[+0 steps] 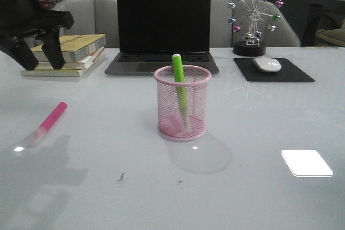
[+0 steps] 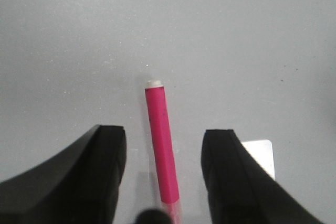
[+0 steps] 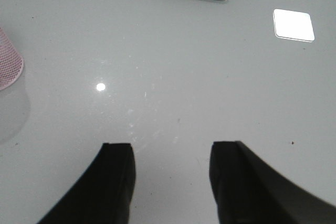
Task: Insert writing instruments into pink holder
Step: 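Lower the left gripper onto the pink marker and grasp it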
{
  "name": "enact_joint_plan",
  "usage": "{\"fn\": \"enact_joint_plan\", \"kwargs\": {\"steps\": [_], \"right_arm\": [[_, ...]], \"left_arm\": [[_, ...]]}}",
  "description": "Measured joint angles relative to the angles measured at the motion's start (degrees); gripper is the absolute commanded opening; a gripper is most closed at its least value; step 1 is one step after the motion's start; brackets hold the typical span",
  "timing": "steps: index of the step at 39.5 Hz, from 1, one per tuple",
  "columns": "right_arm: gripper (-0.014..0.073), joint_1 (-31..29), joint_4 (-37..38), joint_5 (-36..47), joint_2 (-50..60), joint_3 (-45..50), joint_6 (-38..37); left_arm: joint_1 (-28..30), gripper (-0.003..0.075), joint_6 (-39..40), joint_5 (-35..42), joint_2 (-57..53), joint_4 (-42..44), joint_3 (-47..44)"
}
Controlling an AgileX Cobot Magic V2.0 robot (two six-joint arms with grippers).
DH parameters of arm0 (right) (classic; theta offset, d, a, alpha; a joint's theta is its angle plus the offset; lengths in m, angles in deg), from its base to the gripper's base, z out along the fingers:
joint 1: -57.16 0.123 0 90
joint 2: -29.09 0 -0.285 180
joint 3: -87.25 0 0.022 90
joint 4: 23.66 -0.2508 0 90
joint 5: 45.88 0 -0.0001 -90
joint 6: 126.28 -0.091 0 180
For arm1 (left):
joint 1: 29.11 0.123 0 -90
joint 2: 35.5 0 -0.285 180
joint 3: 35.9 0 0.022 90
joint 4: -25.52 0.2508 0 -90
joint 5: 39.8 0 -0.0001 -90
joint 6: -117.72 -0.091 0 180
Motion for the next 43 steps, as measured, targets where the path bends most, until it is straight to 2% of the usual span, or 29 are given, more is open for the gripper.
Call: {"fn": "enact_joint_plan", "kwargs": {"steps": [16,32,37,43], "right_arm": [[0.0445,0.0,0.0,-0.1,0.0,0.0,0.0],[0.0445,0.0,0.0,-3.1,0.0,0.0,0.0],[0.0445,0.0,0.0,-3.5,0.0,0.0,0.0],[0.0445,0.0,0.0,-3.9,0.0,0.0,0.0]], "left_arm": [[-1.3,0.0407,0.0,-1.6,7.9,0.0,0.2],[-2.0,0.04,0.0,-2.5,11.1,0.1,0.8],[-2.0,0.0313,0.0,-3.0,11.5,0.2,1.2],[-2.0,0.009,-0.1,-4.5,12.2,1.0,1.8]]}}
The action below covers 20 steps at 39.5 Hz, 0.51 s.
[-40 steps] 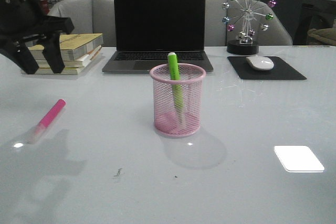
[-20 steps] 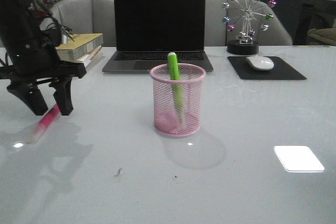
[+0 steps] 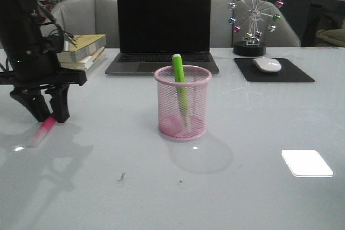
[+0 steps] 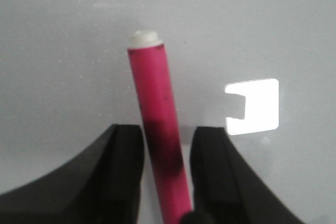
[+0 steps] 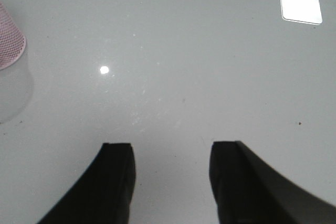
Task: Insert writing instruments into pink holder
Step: 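Lower the left gripper onto the pink marker and grasp it, then lift the pink marker upright and carry it above the holder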
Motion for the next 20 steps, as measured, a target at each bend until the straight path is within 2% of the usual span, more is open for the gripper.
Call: {"fn": "enact_joint_plan", "kwargs": {"steps": [9,20], "right_arm": [[0.0445,0.0,0.0,0.0,0.0,0.0,0.0],[0.0445,0.0,0.1,0.0,0.0,0.0,0.0]], "left_arm": [[-0.8,0.01,-2.0,-0.7,0.2,0.1,0.4],[-3.1,0.01,-2.8,3.9,-1.8,-0.7,1.4]]}}
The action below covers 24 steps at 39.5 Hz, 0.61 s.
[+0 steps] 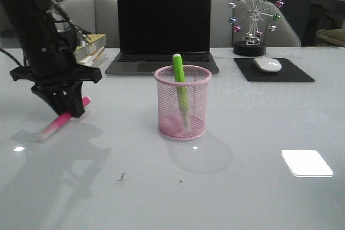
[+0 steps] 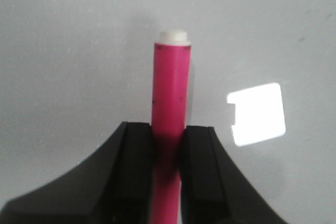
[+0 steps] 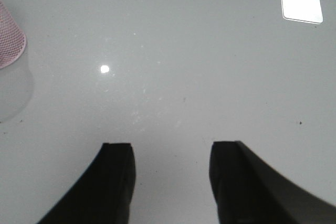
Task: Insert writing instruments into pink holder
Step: 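Lift the pink marker upright and carry it above the holder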
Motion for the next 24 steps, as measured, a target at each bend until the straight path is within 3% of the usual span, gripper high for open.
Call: {"fn": "enact_joint_plan", "kwargs": {"steps": [16,24], "right_arm": [[0.0445,0.0,0.0,0.0,0.0,0.0,0.0],[0.0445,0.0,0.0,0.0,0.0,0.0,0.0]], "left_arm": [[-2.1,0.01,-0.1,10.6,-17.2,-0.8,0.8],[-6.9,0.01,-1.2,20.0,-22.2,-1.1,-1.1]]}}
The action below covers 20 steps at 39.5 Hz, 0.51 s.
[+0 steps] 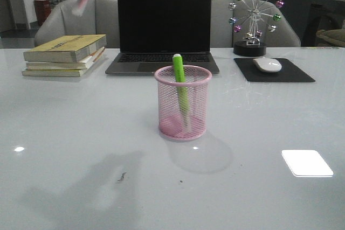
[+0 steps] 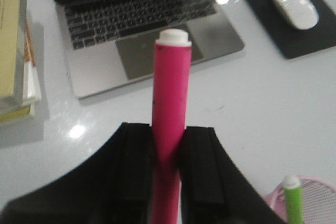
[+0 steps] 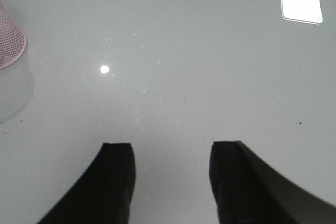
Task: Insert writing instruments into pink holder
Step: 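Lift the pink marker upright and carry it above the holder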
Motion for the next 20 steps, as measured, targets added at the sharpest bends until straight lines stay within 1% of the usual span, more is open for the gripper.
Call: {"fn": "enact_joint_plan", "kwargs": {"steps": [5,8,11,13,20], "right_arm": [[0.0445,0.0,0.0,0.0,0.0,0.0,0.0],[0.0445,0.0,0.0,0.0,0.0,0.0,0.0],[0.0445,0.0,0.0,0.0,0.0,0.2,0.0],[0.0445,0.0,0.0,0.0,0.0,0.4,0.0],[0.0445,0.0,0.0,0.0,0.0,0.4,0.0]], "left_arm": [[-4.1,0.01,-0.4,7.6,-2.4,-0.1,-3.1],[-7.2,0.01,-0.6,14.2,-3.9,-0.3,-6.5],[-10.7,0.01,-0.6,22.6,-5.1,-1.2,-10.9],[-12.4,0.01,-0.6,26.8,-5.7,-2.1,-13.3],[-19.4,0.01,-0.3,47.4,-6.2,-6.0,-24.7]]}}
